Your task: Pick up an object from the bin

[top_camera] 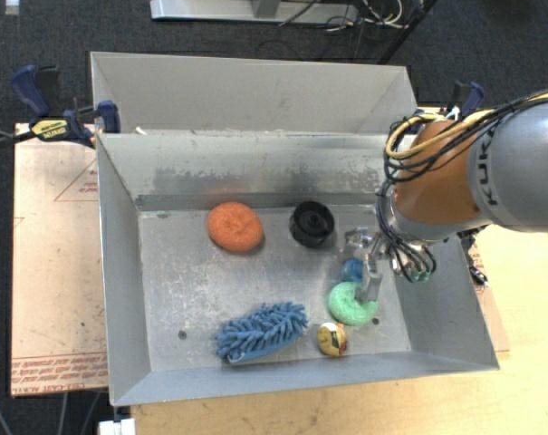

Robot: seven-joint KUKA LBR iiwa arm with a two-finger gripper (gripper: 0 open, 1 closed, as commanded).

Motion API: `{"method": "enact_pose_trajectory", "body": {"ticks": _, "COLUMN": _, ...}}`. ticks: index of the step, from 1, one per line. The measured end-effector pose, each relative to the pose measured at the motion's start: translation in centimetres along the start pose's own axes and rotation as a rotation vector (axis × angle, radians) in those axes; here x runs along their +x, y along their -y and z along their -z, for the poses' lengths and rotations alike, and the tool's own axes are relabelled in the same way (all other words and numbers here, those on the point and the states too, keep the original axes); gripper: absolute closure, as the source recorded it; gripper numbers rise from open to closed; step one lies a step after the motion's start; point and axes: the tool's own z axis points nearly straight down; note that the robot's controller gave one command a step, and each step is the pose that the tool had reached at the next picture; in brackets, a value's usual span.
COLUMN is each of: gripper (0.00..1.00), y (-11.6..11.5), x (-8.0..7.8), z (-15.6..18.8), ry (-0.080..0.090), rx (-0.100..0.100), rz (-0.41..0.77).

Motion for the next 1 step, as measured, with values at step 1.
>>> {"method": "enact_pose_trajectory", "body": {"ticks": 1, "gripper": 1.0, "y": 0.01, "x": 0.01, "z": 0.24, "ry": 0.0, "rx": 0.0, "rz": 0.0}}
